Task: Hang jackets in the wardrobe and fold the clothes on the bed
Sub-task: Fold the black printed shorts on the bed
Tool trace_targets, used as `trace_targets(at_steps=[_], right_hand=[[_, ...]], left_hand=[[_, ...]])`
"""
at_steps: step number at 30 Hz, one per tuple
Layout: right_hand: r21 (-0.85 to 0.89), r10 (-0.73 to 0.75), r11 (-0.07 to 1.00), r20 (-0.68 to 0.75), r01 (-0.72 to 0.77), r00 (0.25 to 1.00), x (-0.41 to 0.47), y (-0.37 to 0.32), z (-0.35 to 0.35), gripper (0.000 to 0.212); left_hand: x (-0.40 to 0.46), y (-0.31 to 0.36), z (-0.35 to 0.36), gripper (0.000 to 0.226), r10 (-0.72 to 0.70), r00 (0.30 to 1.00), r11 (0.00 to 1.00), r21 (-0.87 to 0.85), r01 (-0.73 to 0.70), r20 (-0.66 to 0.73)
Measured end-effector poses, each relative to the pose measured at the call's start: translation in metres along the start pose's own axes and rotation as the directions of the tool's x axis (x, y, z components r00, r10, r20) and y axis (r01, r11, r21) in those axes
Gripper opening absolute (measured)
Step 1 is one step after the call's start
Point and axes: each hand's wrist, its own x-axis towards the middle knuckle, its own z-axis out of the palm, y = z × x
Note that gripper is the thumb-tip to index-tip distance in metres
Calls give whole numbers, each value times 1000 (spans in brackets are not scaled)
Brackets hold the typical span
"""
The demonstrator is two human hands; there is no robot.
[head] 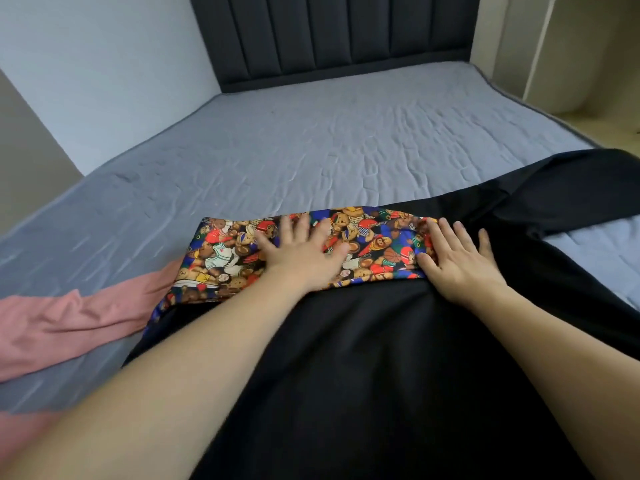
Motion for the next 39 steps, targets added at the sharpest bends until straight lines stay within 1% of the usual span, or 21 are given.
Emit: trace_targets(at_steps=[1, 3, 5, 9, 14, 18, 20, 22, 24, 25, 26, 27, 28, 29, 30, 31, 32, 33, 34, 36, 39], right_hand=[[-1, -1, 1000, 8, 1, 1000, 1, 0, 0, 70], [6, -4, 1000, 23, 4, 1000, 1, 2, 0, 72], [35, -13, 999, -11, 14, 1000, -1, 4, -2, 77], [48, -11, 999, -72, 15, 997, -5, 1, -2, 79], [32, 3, 999, -29, -2, 1000, -2, 0, -2, 69], [86, 25, 996, 72, -31, 997, -2, -4, -14, 66], [195, 45, 979, 90, -62, 995, -5, -1, -32, 66], [228, 64, 971, 17, -67, 998, -15, 15, -55, 64], [260, 113, 961, -67, -91, 991, -31, 50, -79, 64], [346, 177, 928, -87, -137, 980, -38, 73, -90, 64], [494, 279, 845, -78, -206, 957, -45, 99, -99, 64], [684, 407, 674, -29, -279, 913, -51, 126, -104, 61], [860, 530, 394, 75, -324, 845, -56, 154, -106, 55], [950, 585, 32, 235, -311, 777, -64, 182, -105, 51], [916, 534, -326, 384, -235, 753, -72, 206, -102, 51], [784, 430, -608, 457, -124, 779, -79, 226, -95, 52], [622, 344, -782, 469, -27, 813, -84, 242, -89, 54], [495, 291, -868, 454, 33, 842, -87, 252, -84, 54], [427, 267, -902, 433, 65, 861, -87, 257, -81, 56], [378, 283, -918, 410, 121, 867, -83, 255, -80, 60], [331, 304, -927, 383, 177, 872, -78, 250, -77, 63]], left_hand=[[-3, 18, 6, 71, 86, 996, 996, -27, -86, 8], [0, 41, 15, 67, 158, 987, 982, -110, -152, 42], [9, 42, 20, 66, 148, 988, 979, -150, -139, 51], [15, 0, 28, 67, 104, 994, 991, -81, -103, 19], [-4, -91, 24, 73, -195, 981, 980, 53, 194, 15], [-13, -80, -15, 72, -404, 896, 911, 171, 376, 183], [-14, -37, -33, 68, -329, 917, 944, 105, 313, 224], [-15, 15, -39, 64, -119, 965, 991, -38, 131, 234], [-15, 70, -36, 61, 89, 976, 990, -121, -66, 197], [-14, 96, -32, 61, 161, 973, 980, -147, -137, 165], [-14, 121, -28, 62, 203, 970, 968, -176, -178, 135], [-16, 143, -24, 63, 217, 968, 960, -205, -189, 123], [-15, 165, -19, 64, 218, 966, 958, -219, -184, 141], [-15, 186, -15, 64, 213, 958, 962, -213, -171, 194], [-15, 206, -13, 65, 204, 946, 965, -212, -152, 253], [-12, 224, -14, 65, 199, 938, 966, -221, -138, 283], [-8, 241, -20, 66, 195, 943, 966, -219, -137, 270], [-2, 257, -27, 67, 200, 954, 968, -193, -159, 221], [5, 273, -37, 69, 208, 965, 971, -152, -185, 156], [22, 304, -58, 68, 232, 971, 968, -110, -225, 55], [45, 359, -71, 52, 347, 938, 924, -167, -344, -14]])
